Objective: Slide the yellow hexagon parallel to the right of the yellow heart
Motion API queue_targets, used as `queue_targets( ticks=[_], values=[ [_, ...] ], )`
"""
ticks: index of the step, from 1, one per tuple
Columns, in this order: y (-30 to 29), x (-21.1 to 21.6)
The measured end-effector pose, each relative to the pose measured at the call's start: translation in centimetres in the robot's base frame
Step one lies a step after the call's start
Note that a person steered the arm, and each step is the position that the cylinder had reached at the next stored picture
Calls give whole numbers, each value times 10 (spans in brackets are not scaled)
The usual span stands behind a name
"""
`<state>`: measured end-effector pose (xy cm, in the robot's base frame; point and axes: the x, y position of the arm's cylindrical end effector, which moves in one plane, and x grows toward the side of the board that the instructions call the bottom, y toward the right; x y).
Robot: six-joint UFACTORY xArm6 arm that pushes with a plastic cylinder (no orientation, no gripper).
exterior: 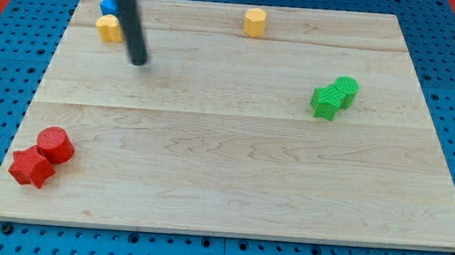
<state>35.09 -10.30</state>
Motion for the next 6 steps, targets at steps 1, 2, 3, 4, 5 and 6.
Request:
queue_targets(
  ticks=[1,2,3,4,5,6],
  values=[
    [119,-19],
    [220,-80],
    [196,-128],
    [144,-130],
    [101,-122],
    [60,-89]
  ],
)
